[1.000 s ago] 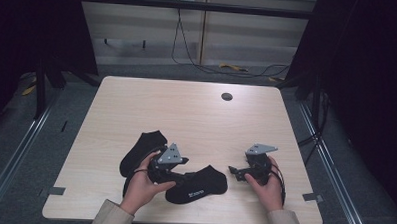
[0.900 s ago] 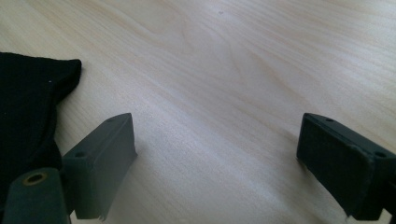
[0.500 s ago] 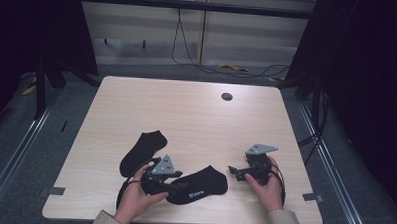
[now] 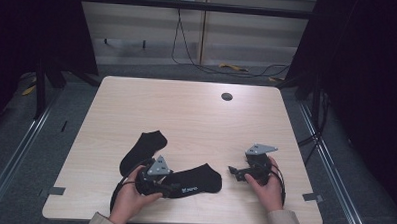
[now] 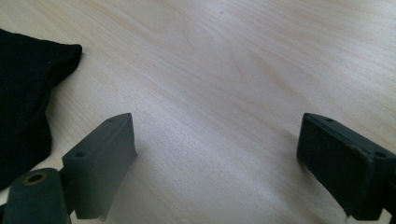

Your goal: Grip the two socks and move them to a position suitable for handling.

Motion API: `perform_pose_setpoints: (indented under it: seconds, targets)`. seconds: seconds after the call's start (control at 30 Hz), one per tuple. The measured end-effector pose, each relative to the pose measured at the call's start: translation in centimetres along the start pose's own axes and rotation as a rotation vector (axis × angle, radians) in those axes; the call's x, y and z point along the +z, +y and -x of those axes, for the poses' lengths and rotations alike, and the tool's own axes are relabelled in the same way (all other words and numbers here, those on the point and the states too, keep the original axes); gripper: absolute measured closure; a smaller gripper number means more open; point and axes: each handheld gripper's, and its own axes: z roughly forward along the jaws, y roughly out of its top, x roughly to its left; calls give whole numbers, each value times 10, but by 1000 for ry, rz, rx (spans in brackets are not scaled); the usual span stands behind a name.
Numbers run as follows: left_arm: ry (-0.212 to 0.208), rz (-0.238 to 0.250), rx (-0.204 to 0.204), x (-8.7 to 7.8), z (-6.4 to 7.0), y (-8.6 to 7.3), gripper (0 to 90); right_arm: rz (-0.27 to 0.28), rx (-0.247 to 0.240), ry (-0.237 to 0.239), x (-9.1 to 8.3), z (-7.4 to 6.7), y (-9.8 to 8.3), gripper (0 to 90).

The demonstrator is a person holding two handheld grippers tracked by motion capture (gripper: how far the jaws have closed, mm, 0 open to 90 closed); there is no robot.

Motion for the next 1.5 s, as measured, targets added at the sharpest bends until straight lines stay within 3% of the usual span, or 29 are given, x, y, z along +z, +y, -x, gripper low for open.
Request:
perform_pose_setpoints:
  seconds: [0.17,0.23,0.3,0.33,0.43,0.47,0.5,0.57,0.63,0.7,0.97,1.0,1.07,1.2,1.27,1.3,1.43,1.5]
  targets:
    - [96,62,-101,-16,-31,-1,392,0,0,0,0,0,0,107]
    - [147,57,-124,-22,-46,-3,368,0,0,0,0,0,0,107]
    - [168,81,-179,-26,-60,-7,352,0,0,-1,0,0,0,107]
    - [168,81,-179,-26,-60,-7,347,0,0,-1,0,0,0,107]
    - [237,102,-246,-31,-80,-13,336,0,0,0,0,0,0,107]
    - [276,101,-294,-31,-92,-17,333,0,0,0,0,0,0,107]
    - [276,101,-294,-31,-92,-17,333,0,0,0,0,0,0,107]
    - [305,107,-340,-27,-104,-23,330,0,0,0,0,0,0,107]
    - [322,93,-359,-24,-109,-26,330,0,0,0,0,0,0,107]
    - [313,101,-373,-21,-111,-27,335,0,0,0,0,0,0,107]
    - [332,39,-338,-9,-109,-27,398,1,0,1,0,0,0,108]
    - [352,44,-312,-8,-108,-28,422,1,0,1,0,0,0,108]
    - [346,34,-299,-9,-107,-28,553,1,0,0,0,0,0,107]
    - [297,15,-263,-9,-104,-24,767,-2,4,0,0,-1,0,108]
    - [290,15,-261,-9,-105,-24,795,-3,6,-1,0,-1,0,108]
    - [249,35,-283,-9,-106,-24,798,-3,6,-2,0,-1,0,108]
    - [224,45,-259,-14,-105,-20,818,-3,6,-1,0,-1,0,108]
    - [210,73,-244,-16,-102,-11,826,-3,6,-1,0,-1,0,108]
